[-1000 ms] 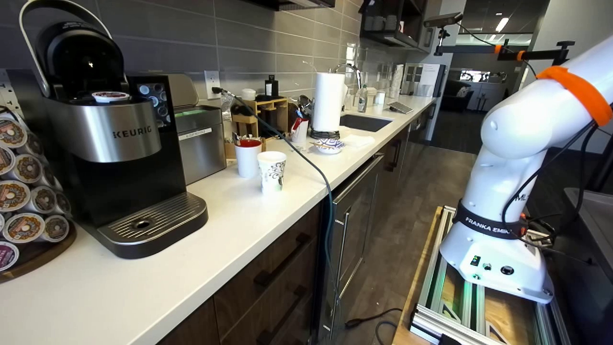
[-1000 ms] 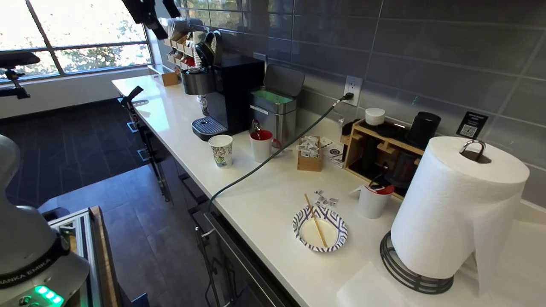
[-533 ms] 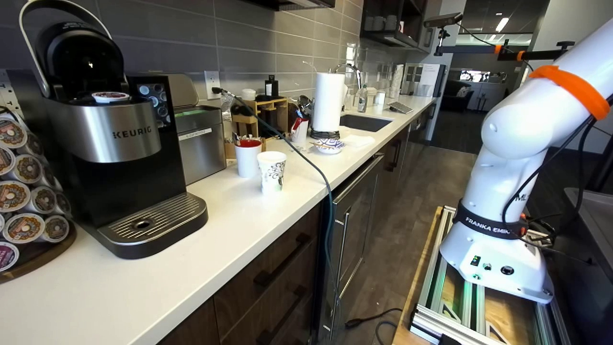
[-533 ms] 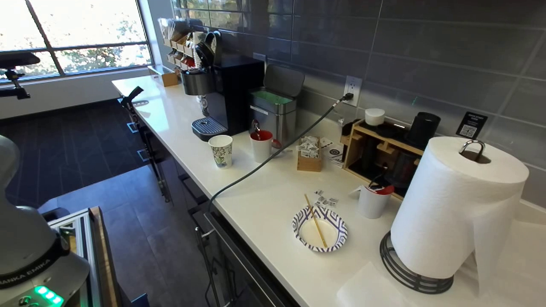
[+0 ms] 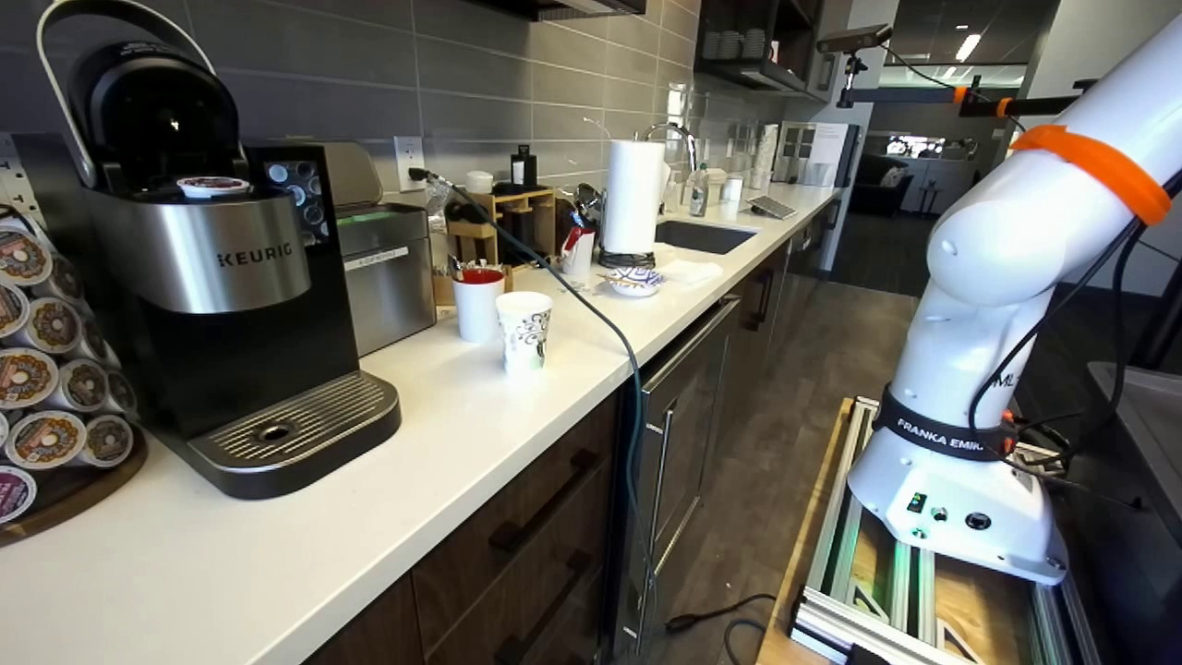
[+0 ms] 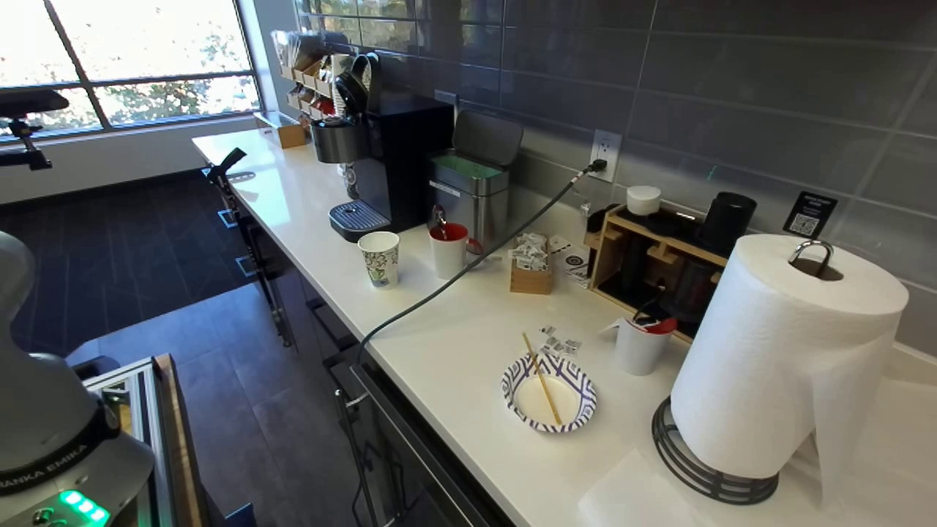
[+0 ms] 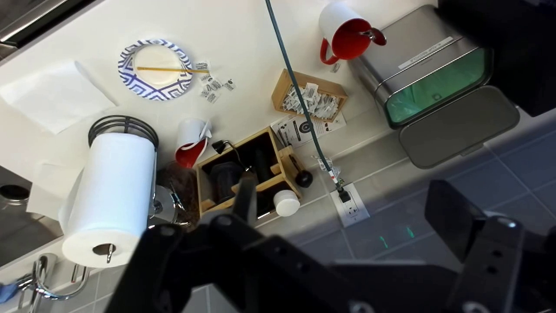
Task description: Remove a white sachet from the cabinet and put it on the counter
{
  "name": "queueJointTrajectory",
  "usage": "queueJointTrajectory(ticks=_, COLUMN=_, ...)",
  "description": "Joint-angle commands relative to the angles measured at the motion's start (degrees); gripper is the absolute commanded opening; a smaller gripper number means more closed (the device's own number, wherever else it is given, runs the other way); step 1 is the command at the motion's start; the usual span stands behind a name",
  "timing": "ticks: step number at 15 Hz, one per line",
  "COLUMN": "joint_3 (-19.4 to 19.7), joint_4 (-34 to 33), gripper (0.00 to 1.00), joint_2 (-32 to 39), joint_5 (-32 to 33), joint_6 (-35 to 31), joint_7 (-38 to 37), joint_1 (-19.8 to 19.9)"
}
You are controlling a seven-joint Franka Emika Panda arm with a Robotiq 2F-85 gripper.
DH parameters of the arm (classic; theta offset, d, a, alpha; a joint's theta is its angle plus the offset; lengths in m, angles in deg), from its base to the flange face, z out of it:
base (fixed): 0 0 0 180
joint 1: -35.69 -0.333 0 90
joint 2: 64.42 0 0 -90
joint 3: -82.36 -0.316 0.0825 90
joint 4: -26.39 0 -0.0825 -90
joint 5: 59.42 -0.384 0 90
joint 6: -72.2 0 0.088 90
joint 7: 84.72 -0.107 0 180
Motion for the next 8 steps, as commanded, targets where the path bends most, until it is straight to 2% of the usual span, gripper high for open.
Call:
queueJointTrajectory(ticks=1, joint_3=0.28, joint_4=-0.32, gripper=1.0, joint_2=0.14, joint_5=0.23, joint_6=0.15, joint_7=-0.16, joint_1=-0.47)
queueJointTrajectory(ticks=4, joint_3=0.28, joint_4=-0.4, gripper=1.0, joint_2=0.14, joint_5=0.23, joint_6=0.17, joint_7=-0.15, joint_1=-0.47)
queueJointTrajectory(ticks=5, joint_3=0.82, joint_4=-1.44, gripper=1.0, joint_2=1.14, joint_5=-0.86, joint_6=-1.84, joint_7=-0.2, joint_1=-0.69)
queueJointTrajectory(ticks=8, joint_3=3.1, joint_4=-6.29, gripper=1.0, joint_2=4.38, joint_5=-0.97, joint_6=-4.33, joint_7=5.13, joint_1=-1.59)
